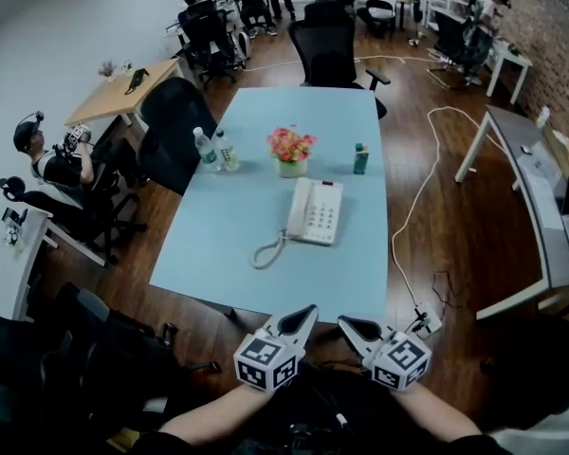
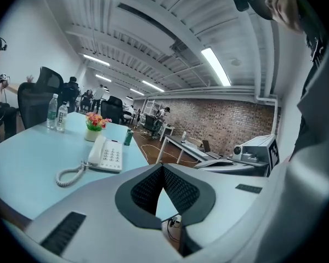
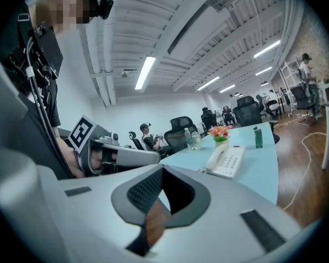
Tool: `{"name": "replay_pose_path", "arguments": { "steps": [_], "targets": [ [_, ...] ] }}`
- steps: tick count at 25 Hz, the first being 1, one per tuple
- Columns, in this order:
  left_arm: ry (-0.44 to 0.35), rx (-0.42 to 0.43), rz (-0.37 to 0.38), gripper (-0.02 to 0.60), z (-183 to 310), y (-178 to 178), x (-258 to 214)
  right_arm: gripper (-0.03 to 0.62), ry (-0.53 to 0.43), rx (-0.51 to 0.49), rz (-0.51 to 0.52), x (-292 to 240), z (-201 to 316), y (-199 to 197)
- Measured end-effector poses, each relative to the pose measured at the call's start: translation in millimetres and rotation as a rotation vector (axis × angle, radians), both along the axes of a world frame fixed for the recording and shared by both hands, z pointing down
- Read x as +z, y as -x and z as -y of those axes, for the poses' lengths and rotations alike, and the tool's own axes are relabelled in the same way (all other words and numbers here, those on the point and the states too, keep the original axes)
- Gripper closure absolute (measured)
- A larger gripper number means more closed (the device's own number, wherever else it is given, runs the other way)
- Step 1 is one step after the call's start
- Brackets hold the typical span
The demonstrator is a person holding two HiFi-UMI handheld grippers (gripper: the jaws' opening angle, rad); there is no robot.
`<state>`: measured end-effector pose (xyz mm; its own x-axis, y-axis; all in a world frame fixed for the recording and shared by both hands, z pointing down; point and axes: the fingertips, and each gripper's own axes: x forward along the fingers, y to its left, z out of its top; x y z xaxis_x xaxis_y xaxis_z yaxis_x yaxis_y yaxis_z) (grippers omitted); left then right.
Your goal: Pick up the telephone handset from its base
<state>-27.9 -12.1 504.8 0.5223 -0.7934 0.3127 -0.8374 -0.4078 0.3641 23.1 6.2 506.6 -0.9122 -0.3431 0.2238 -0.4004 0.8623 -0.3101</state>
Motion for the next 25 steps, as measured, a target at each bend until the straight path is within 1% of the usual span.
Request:
{"name": "replay_pose_path", "arguments": {
  "steps": [6,10,15,21,25],
  "targets": [
    [0.013,0.058,-0.019,0.581,41,33,-6,0.576,0.004,0.081,-0.005,-8,40,30],
    [0.023,0.11,-0.022,0.581,62,54,0,0.576,0.006,0.147,0.003,-9,63,49],
    [0.041,0.159,-0.029,0.581,78,76,11,0.576,0.017,0.214,-0.002,0,76,68],
    [0.066,0.16,-0.029,0.581,100,98,23,0.576,0.016,0.246,-0.012,-1,87,78],
    [0.081,0.114,-0.014,0.581,129,113,35,0.576,0.017,0.253,-0.04,1,102,75]
  ]
}}
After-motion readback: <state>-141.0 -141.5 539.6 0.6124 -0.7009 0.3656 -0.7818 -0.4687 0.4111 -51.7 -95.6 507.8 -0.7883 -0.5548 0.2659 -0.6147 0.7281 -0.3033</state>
